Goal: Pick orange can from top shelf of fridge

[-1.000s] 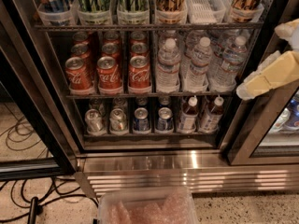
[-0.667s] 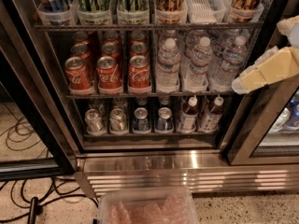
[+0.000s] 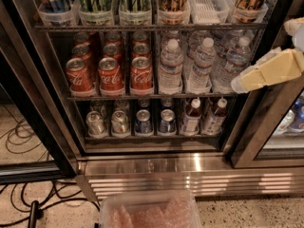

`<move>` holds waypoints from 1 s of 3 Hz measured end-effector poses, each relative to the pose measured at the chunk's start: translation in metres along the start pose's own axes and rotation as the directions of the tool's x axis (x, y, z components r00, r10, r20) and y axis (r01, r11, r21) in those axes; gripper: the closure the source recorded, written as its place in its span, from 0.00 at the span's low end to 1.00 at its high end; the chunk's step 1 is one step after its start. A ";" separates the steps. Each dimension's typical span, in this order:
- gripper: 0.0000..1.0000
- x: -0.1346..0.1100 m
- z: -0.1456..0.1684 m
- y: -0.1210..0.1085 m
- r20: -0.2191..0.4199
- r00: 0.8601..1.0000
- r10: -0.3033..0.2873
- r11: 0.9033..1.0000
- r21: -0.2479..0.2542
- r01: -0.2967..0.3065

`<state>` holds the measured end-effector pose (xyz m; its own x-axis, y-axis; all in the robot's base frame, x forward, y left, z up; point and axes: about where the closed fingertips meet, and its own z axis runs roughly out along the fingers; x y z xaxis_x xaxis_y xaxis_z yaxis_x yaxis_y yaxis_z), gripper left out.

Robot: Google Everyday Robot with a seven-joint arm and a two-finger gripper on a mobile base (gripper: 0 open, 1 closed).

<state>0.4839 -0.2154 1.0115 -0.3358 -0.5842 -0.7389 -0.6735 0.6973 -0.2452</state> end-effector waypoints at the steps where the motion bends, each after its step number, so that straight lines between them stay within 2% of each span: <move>1: 0.00 -0.007 0.004 0.008 0.110 0.991 0.082 0.994 0.056 -0.089; 2: 0.00 -0.030 0.012 0.003 0.231 0.963 0.135 0.981 0.108 -0.164; 3: 0.00 -0.044 0.018 -0.005 0.314 0.931 0.189 0.957 0.153 -0.246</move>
Offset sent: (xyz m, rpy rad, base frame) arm 0.0364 0.0300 0.0317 0.3347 -0.2916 -0.2233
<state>0.5138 -0.1856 1.0346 -0.2331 -0.2819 -0.9307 -0.4612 0.8746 -0.1494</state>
